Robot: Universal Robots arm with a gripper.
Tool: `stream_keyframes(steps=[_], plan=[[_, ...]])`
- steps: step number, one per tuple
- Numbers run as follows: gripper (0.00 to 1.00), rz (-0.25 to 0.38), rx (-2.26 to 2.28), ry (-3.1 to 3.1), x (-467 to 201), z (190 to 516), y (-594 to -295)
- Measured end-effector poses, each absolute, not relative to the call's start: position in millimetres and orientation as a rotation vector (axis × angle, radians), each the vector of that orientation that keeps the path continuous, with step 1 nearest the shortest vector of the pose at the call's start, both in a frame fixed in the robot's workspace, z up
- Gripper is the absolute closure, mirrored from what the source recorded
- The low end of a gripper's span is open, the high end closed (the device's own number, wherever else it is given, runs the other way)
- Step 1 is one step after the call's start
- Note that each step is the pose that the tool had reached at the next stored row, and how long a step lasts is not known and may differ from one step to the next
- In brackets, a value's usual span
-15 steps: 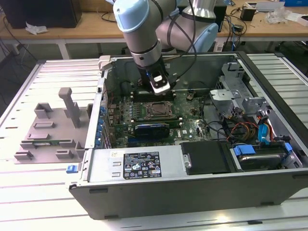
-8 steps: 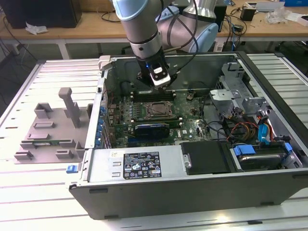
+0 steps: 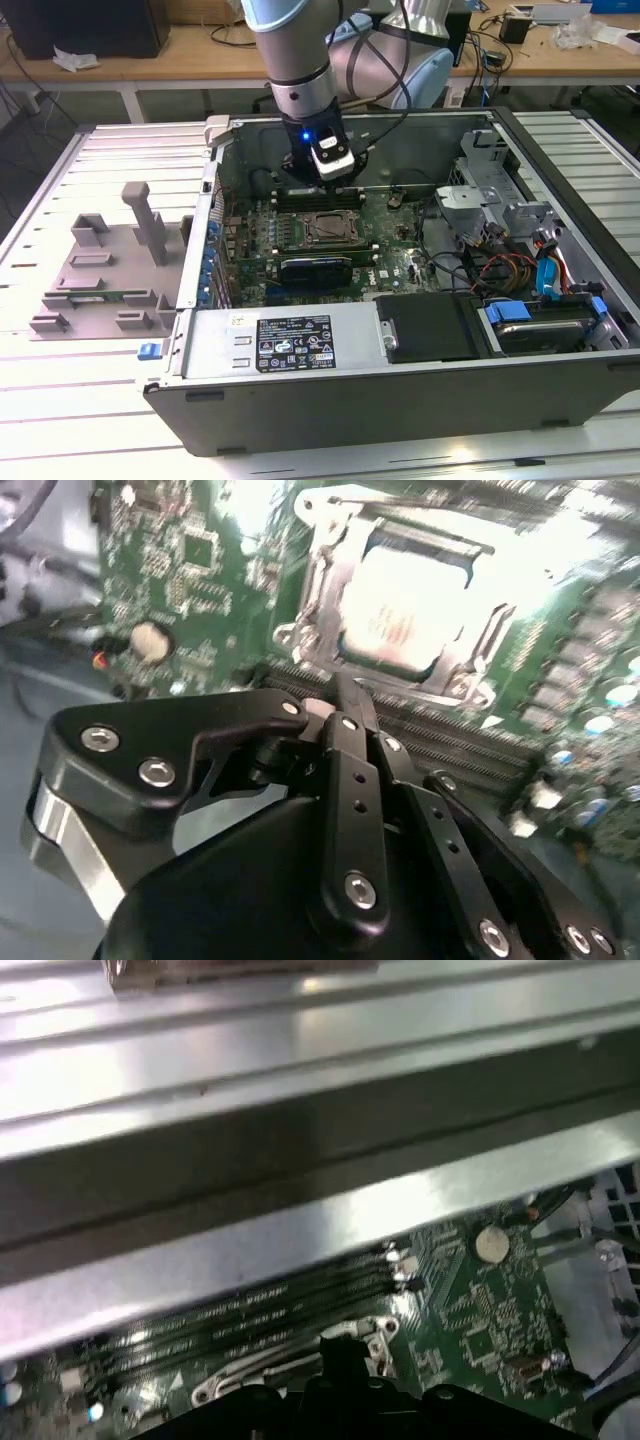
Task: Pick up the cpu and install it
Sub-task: 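Install the first cpu locking lever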
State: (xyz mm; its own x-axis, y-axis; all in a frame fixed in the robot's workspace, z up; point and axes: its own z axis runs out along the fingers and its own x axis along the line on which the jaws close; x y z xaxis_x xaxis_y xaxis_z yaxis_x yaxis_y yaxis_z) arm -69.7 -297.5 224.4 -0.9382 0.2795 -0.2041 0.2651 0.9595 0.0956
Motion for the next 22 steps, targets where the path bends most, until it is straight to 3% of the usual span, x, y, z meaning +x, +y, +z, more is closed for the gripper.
stream_keyframes(steps=[2, 4, 7, 13, 17, 22], plan=[[0.89, 0.033, 0.404, 2.914, -69.7, 224.4, -297.6], [0.89, -0.087, 0.397, 2.95, -69.4, 224.4, -297.6], [0.89, -0.157, 0.382, 2.989, -66.0, 224.0, -297.9], [0.89, -0.147, 0.383, 3.02, -53.1, 223.0, -304.6], [0.89, -0.096, 0.386, 3.032, -49.2, 222.4, -313.7], [0.89, -0.096, 0.385, 3.032, -49.2, 222.7, -313.8]])
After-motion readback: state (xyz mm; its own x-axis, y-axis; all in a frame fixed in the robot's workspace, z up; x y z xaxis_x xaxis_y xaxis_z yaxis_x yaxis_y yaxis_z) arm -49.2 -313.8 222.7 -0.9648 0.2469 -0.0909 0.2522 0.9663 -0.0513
